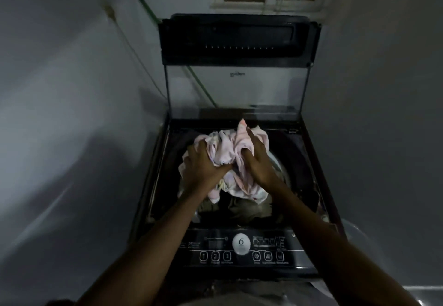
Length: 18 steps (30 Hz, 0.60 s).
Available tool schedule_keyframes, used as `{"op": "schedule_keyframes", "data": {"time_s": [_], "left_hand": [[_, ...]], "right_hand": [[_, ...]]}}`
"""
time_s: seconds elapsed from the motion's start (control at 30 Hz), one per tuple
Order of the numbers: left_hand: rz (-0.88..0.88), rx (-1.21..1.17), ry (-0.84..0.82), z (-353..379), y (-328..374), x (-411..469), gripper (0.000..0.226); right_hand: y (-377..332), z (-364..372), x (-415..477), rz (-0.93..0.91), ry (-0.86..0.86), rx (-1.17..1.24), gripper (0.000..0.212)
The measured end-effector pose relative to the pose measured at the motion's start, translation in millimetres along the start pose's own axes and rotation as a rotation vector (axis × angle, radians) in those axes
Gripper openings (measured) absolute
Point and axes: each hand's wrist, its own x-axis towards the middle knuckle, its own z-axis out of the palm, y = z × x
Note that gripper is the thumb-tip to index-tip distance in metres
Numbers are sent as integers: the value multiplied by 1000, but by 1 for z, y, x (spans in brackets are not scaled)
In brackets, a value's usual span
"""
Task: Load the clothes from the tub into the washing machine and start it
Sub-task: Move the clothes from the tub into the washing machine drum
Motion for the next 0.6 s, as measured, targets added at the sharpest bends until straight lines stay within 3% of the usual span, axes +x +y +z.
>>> {"op": "schedule_keyframes", "data": {"time_s": [0.13, 0.2, 0.27, 0.37, 0.47, 0.53, 0.6], "left_hand": [[-43, -45, -351, 34, -23, 7, 125], [-36, 4, -586, 40, -39, 18, 121], [-15, 53, -710, 42, -52, 27, 106], [24, 91, -716, 46, -57, 32, 89], [54, 132, -657, 57, -58, 34, 83], [74, 137, -638, 66, -60, 37, 83], [84, 128, -641, 74, -61, 41, 83]], "right_hand": [[28, 1, -5, 151, -66, -195, 69], [41, 1, -8, 245, -158, -250, 65], [55, 0, -11, 324, -228, -274, 59], [61, -2, -16, 374, -98, -427, 59], [48, -8, -27, 80, 108, -709, 51], [45, -6, -36, -47, -19, -774, 56], [54, 3, -41, 17, -258, -835, 64]]}}
